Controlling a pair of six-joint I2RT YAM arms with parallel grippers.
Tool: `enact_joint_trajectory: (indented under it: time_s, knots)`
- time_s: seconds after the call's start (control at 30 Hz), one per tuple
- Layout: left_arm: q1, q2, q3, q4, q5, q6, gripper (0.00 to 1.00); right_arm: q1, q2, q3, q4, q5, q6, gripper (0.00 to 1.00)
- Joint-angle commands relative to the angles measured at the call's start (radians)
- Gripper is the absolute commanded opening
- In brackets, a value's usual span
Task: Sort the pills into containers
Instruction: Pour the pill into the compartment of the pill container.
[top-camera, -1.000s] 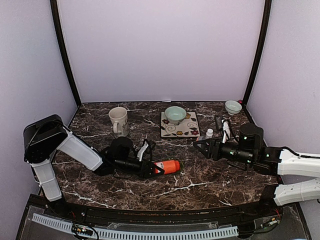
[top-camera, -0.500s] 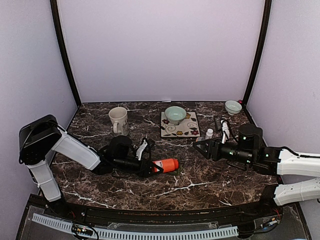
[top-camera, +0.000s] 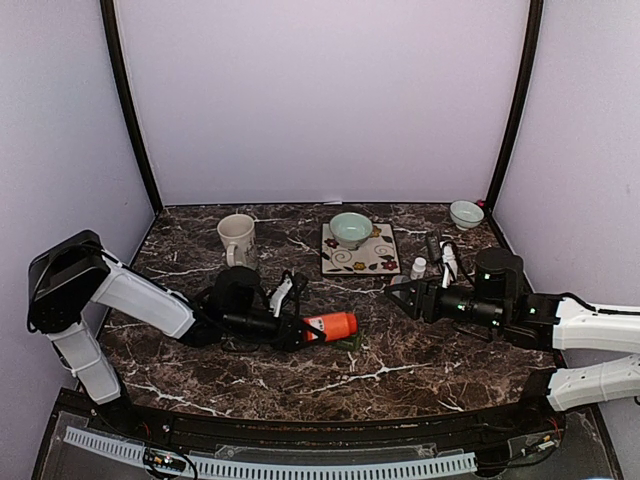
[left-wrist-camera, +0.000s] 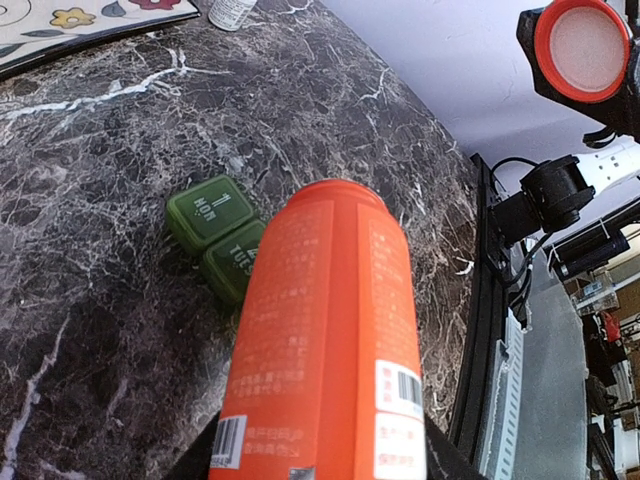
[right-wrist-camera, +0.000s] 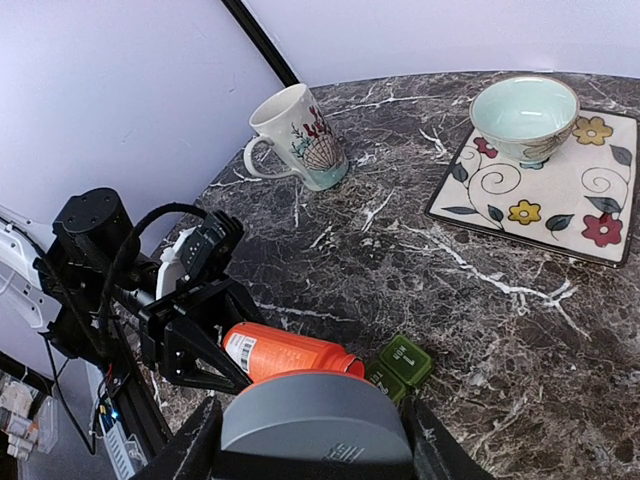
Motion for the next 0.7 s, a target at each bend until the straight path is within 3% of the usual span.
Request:
enact_joint_trajectory:
  time_s: [0.0, 0.67]
  knots:
    - [-0.006, -0.062, -0.012, -0.017, -0.001, 0.030, 0.00, -0.005, 0.004, -0.003, 0.049, -0.009, -0.002, 0.41]
    - [-0.011, -0.092, -0.023, -0.111, -0.020, 0.068, 0.00, -0.004, 0.029, 0.013, 0.054, -0.025, 0.000, 0.40]
